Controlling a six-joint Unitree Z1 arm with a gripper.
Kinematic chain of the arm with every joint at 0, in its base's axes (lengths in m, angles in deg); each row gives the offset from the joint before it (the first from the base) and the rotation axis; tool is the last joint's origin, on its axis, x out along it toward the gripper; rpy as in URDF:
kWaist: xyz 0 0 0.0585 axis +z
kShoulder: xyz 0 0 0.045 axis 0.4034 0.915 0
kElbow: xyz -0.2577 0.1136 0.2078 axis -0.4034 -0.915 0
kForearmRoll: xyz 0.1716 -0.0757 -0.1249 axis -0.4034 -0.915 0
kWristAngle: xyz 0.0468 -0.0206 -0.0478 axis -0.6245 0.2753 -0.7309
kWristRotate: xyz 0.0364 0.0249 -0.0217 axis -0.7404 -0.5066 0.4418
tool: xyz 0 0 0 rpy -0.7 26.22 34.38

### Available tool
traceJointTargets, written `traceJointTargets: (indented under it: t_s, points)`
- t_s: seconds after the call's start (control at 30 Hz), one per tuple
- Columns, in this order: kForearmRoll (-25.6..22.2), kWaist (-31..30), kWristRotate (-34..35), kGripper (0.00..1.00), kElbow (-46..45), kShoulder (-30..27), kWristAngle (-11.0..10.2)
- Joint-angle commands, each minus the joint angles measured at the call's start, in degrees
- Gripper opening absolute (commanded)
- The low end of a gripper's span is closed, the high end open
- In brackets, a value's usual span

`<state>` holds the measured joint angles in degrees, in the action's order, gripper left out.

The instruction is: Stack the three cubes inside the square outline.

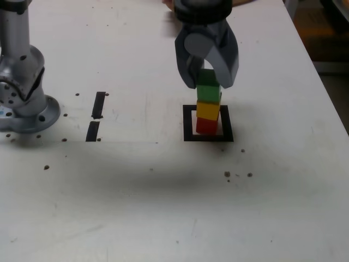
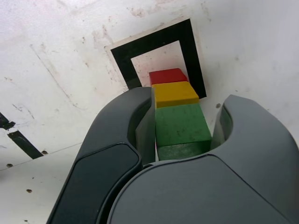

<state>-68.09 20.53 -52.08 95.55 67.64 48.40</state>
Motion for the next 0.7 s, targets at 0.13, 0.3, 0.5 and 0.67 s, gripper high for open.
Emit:
traceJointTargets:
  t_s: [0.13, 0.3, 0.5, 0.67]
  points:
    - [0.62, 0.10, -0.06, 0.74, -0.60, -1.02, -0.15]
    - [1.72, 0.10, -0.04, 0.87, -1.28, -2.08, -0.04]
    - [2.89, 0.10, 0.32, 0.89, -2.46, -6.12, -0.19]
    - [3.70, 0.10, 1.45, 0.89, -6.56, -12.75, -1.06]
